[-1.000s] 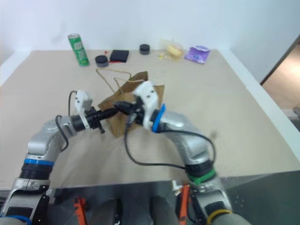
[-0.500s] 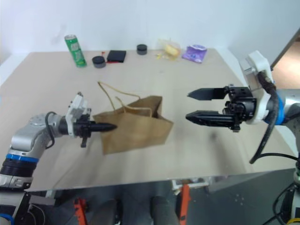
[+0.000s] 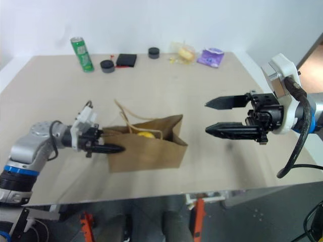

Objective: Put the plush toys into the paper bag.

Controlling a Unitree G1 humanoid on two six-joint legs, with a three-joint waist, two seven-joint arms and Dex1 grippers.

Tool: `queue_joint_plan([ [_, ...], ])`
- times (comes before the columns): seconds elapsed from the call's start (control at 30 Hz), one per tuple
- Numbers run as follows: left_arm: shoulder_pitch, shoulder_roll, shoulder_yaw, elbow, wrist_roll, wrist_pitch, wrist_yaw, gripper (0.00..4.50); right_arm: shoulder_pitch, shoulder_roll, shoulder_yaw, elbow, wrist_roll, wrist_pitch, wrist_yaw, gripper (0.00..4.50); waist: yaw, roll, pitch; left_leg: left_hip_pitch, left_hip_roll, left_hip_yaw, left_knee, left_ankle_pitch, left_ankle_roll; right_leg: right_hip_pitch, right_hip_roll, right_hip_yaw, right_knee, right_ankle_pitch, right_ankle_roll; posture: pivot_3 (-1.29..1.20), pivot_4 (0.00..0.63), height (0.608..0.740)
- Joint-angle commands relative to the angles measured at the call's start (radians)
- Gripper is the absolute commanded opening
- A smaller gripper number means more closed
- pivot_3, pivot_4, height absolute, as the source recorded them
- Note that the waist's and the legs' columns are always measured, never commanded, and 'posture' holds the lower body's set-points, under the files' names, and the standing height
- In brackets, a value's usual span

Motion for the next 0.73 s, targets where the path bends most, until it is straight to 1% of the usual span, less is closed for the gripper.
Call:
queue_joint_plan([
  [0.03, 0.009, 0.081, 0.131, -0.061, -0.098, 0.116, 0.029, 4.46, -0.009, -0.031, -0.023, 0.010, -0.003, -0.006, -0.012, 4.50, -0.001, 0.001, 0.000, 0.000, 0.000, 0.000, 0.000, 0.000, 0.000, 0.000, 0.000, 0.000, 0.000, 0.000, 0.000, 0.00, 0.150, 0.740],
  [0.1, 0.025, 0.121, 0.200, -0.084, -0.154, 0.184, 0.056, 4.46, -0.001, -0.034, -0.034, 0.030, -0.011, -0.002, -0.031, 4.50, -0.001, 0.001, 0.000, 0.000, 0.001, 0.000, 0.000, -0.001, -0.001, 0.000, 0.001, 0.000, 0.000, -0.001, -0.001, 0.00, 0.150, 0.740],
  [0.17, 0.021, 0.143, 0.259, -0.085, -0.171, 0.207, 0.108, 4.46, 0.007, -0.031, -0.028, 0.050, -0.033, 0.005, -0.074, 4.50, 0.000, 0.001, 0.001, 0.000, 0.001, 0.000, 0.000, -0.001, -0.001, 0.000, 0.001, -0.001, 0.000, -0.001, -0.001, 0.00, 0.150, 0.740],
  [0.2, 0.008, 0.156, 0.288, -0.069, -0.170, 0.216, 0.137, 4.46, 0.009, -0.024, -0.018, 0.060, -0.052, 0.005, -0.105, 4.50, 0.001, 0.001, 0.001, 0.000, 0.001, 0.000, 0.000, -0.001, -0.001, 0.000, 0.001, -0.001, 0.000, -0.001, -0.001, 0.00, 0.150, 0.740],
  [0.23, 0.002, 0.175, 0.308, -0.022, -0.136, 0.187, 0.161, 4.46, 0.013, -0.014, -0.002, 0.073, -0.083, -0.007, -0.137, 4.50, 0.002, 0.001, 0.001, 0.000, 0.001, 0.000, 0.000, -0.001, -0.001, 0.000, 0.000, -0.001, 0.000, -0.001, -0.001, 0.00, 0.150, 0.740],
  [0.33, 0.013, 0.238, 0.297, 0.086, -0.004, 0.076, 0.214, 4.46, 0.019, 0.008, 0.031, 0.108, -0.148, -0.045, -0.185, 4.50, 0.001, 0.001, 0.001, 0.000, 0.001, 0.000, 0.000, -0.001, -0.001, 0.000, 0.000, -0.001, 0.000, -0.001, -0.001, 0.00, 0.150, 0.740],
  [0.43, 0.021, 0.286, 0.297, 0.166, 0.057, 0.011, 0.220, 4.46, 0.020, 0.025, 0.057, 0.161, -0.213, -0.088, -0.228, 4.50, 0.000, 0.001, 0.001, 0.001, 0.001, 0.002, 0.000, -0.001, -0.001, -0.001, 0.000, 0.000, 0.000, -0.001, -0.002, 0.00, 0.150, 0.740],
  [0.57, 0.033, 0.307, 0.299, 0.267, 0.101, -0.058, 0.204, 4.46, 0.021, 0.052, 0.075, 0.205, -0.257, -0.118, -0.245, 4.50, 0.001, 0.001, 0.001, 0.000, 0.001, 0.003, -0.001, -0.002, -0.002, -0.002, 0.000, 0.000, 0.000, -0.001, -0.002, 0.00, 0.150, 0.740],
  [0.73, 0.104, 0.295, 0.309, 0.226, 0.089, -0.062, 0.197, 4.46, 0.013, 0.078, 0.086, 0.242, -0.291, -0.154, -0.247, 4.50, 0.001, 0.001, 0.001, -0.002, 0.002, 0.003, -0.001, -0.003, -0.004, -0.004, 0.000, 0.000, 0.000, -0.002, -0.002, 0.00, 0.150, 0.740],
])
